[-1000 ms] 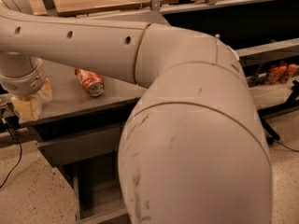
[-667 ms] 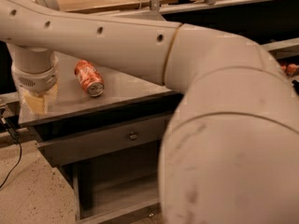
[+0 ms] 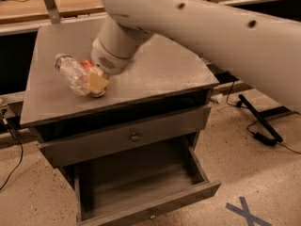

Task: Place water bottle into middle drawer

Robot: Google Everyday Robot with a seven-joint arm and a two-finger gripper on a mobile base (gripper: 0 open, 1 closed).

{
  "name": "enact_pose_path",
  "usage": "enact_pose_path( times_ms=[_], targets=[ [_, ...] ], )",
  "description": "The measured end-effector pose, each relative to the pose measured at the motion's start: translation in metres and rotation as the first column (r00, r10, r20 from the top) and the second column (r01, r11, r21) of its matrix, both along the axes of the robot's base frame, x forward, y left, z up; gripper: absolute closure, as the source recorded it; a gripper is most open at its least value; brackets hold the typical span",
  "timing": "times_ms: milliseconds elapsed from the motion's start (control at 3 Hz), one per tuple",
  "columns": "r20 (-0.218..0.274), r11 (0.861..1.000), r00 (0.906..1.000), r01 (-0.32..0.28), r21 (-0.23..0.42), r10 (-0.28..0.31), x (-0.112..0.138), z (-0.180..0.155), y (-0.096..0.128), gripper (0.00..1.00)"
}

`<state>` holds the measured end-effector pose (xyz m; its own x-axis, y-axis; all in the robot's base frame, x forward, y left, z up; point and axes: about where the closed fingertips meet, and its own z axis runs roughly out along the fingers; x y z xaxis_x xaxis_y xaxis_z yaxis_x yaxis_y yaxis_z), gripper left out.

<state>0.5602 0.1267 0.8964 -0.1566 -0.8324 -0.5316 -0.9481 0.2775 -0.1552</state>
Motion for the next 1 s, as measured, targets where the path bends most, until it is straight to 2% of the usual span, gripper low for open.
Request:
enact_pose_path(
  times_ms=[333,667,1000],
  targets=[
    [-0.052,1.0,0.9986,0.001,0.03,0.0,-0.016,-0.034,-0.069,1.0],
    [-0.069,0.995,0.9947,0.08,0.052,-0.076,-0.01,-0.078,-0.175,1.0],
    [-0.073,0.994,0.9936,0.091,0.054,-0.087,0.004,-0.089,-0.189,1.0]
  ],
)
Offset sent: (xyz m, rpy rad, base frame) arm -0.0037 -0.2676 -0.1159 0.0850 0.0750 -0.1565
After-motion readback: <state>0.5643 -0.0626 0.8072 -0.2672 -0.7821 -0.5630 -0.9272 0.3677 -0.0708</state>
